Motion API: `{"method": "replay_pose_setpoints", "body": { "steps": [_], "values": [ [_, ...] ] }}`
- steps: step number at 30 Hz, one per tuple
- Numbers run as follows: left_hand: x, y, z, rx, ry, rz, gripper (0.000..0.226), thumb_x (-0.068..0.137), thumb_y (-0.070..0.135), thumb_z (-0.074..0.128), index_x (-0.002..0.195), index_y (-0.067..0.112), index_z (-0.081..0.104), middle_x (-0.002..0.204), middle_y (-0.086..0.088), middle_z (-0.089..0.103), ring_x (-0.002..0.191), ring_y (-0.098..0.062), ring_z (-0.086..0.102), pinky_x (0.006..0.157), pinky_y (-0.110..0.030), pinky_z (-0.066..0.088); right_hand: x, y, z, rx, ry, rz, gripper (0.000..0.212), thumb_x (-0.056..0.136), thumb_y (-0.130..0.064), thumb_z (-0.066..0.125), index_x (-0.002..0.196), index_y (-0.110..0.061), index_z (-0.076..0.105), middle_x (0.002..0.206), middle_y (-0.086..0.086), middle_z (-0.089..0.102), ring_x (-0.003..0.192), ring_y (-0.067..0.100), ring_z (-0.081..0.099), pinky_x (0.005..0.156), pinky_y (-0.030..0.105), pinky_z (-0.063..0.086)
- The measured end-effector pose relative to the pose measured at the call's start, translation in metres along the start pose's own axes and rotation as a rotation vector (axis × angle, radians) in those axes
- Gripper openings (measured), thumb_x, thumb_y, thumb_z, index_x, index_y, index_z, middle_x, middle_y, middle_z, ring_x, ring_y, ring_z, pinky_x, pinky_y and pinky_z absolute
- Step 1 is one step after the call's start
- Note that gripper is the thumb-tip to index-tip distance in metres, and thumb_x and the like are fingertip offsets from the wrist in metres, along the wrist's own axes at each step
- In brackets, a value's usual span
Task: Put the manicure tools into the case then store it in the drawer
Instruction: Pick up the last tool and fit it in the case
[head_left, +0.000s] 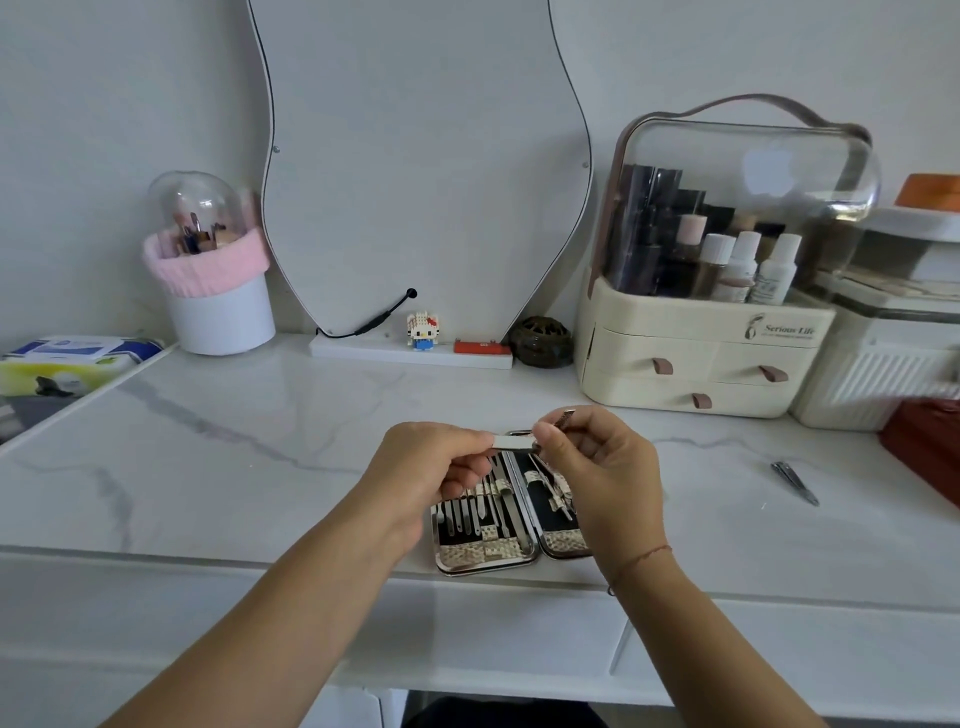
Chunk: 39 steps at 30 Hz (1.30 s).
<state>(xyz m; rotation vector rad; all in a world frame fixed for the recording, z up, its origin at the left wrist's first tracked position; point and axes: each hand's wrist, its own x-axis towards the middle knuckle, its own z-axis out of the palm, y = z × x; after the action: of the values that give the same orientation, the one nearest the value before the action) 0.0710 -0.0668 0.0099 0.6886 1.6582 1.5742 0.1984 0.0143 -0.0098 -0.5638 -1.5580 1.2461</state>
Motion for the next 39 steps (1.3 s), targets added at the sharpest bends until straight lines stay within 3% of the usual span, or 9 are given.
{"method": "replay_pose_setpoints", "body": {
  "steps": [6, 15, 19, 22, 25, 28, 32, 35, 39],
  "values": [
    [0.0, -0.004, 0.003, 0.034, -0.022, 0.025, 0.011, 0.08, 0.012, 0.068, 0.07, 0.008, 0.072, 0.056, -0.001, 0.065, 0.048, -0.008, 0.053, 0.052, -0.02, 0.042, -0.002, 0.007, 0.005, -0.09, 0.083, 0.011, 0.015, 0.09, -0.007, 0.056, 0.096, -0.016, 0.066, 0.084, 0.0, 0.07, 0.074, 0.001, 0.064, 0.07, 0.009, 0.049],
    [-0.002, -0.004, -0.009, 0.17, -0.175, 0.065, 0.013, 0.084, 0.015, 0.067, 0.073, 0.011, 0.073, 0.059, 0.001, 0.066, 0.052, -0.006, 0.056, 0.054, -0.018, 0.044, 0.006, 0.001, -0.01, 0.004, -0.072, 0.177, 0.031, 0.099, -0.015, 0.038, 0.085, -0.007, 0.065, 0.062, 0.001, 0.051, 0.049, 0.009, 0.043, 0.048, 0.015, 0.036],
    [0.002, -0.013, -0.018, 0.479, -0.096, 0.303, 0.008, 0.081, 0.033, 0.07, 0.086, 0.028, 0.072, 0.081, 0.012, 0.072, 0.079, -0.002, 0.064, 0.078, -0.021, 0.049, 0.008, -0.003, -0.016, -0.208, -0.114, 0.212, 0.035, 0.097, -0.012, 0.038, 0.076, -0.009, 0.064, 0.058, 0.004, 0.053, 0.044, 0.011, 0.043, 0.042, 0.015, 0.035],
    [0.006, -0.026, -0.036, 0.738, -0.126, 0.441, 0.055, 0.074, 0.059, 0.064, 0.123, 0.036, 0.055, 0.129, 0.022, 0.05, 0.124, 0.004, 0.04, 0.104, -0.023, 0.031, 0.004, -0.004, -0.022, -0.381, -0.171, 0.233, 0.033, 0.096, -0.013, 0.039, 0.077, -0.008, 0.065, 0.055, 0.002, 0.057, 0.039, 0.008, 0.045, 0.042, 0.016, 0.038],
    [0.008, -0.038, -0.054, 0.854, -0.244, 0.428, 0.093, 0.063, 0.078, 0.058, 0.143, 0.041, 0.028, 0.146, 0.029, 0.018, 0.139, 0.009, 0.005, 0.114, -0.024, 0.01, -0.003, -0.005, -0.025, -0.468, -0.242, 0.239, 0.033, 0.095, -0.015, 0.039, 0.077, -0.007, 0.065, 0.052, -0.002, 0.056, 0.04, 0.007, 0.045, 0.042, 0.016, 0.039],
    [0.007, -0.043, -0.061, 0.916, -0.329, 0.41, 0.108, 0.055, 0.081, 0.059, 0.146, 0.043, 0.014, 0.144, 0.036, 0.006, 0.137, 0.016, -0.004, 0.115, -0.02, 0.004, -0.004, -0.007, -0.029, -0.517, -0.24, 0.237, 0.032, 0.094, -0.014, 0.04, 0.076, -0.008, 0.065, 0.051, -0.003, 0.056, 0.04, 0.007, 0.045, 0.042, 0.015, 0.039],
    [0.0, -0.036, -0.058, 0.9, -0.428, 0.43, 0.084, 0.063, 0.058, 0.07, 0.123, 0.06, 0.011, 0.123, 0.051, 0.003, 0.113, 0.04, -0.004, 0.095, 0.009, 0.0, -0.006, -0.009, -0.028, -0.535, -0.262, 0.242, 0.031, 0.093, -0.012, 0.04, 0.075, -0.008, 0.065, 0.05, -0.003, 0.056, 0.041, 0.009, 0.046, 0.043, 0.017, 0.04],
    [-0.001, -0.034, -0.057, 0.898, -0.445, 0.44, 0.077, 0.064, 0.055, 0.071, 0.111, 0.064, 0.011, 0.12, 0.052, 0.002, 0.108, 0.043, -0.005, 0.091, 0.011, 0.0, -0.007, -0.008, -0.026, -0.507, -0.265, 0.264, 0.031, 0.094, -0.013, 0.04, 0.076, -0.007, 0.065, 0.05, -0.003, 0.056, 0.041, 0.009, 0.047, 0.044, 0.018, 0.042],
    [0.001, -0.037, -0.058, 0.9, -0.427, 0.446, 0.084, 0.063, 0.055, 0.072, 0.121, 0.058, 0.012, 0.12, 0.051, 0.002, 0.109, 0.043, -0.005, 0.092, 0.011, 0.0, -0.006, -0.009, -0.027, -0.454, -0.25, 0.328, 0.029, 0.093, -0.007, 0.04, 0.079, -0.001, 0.065, 0.052, 0.002, 0.057, 0.038, 0.008, 0.048, 0.042, 0.018, 0.044]
  ]
}}
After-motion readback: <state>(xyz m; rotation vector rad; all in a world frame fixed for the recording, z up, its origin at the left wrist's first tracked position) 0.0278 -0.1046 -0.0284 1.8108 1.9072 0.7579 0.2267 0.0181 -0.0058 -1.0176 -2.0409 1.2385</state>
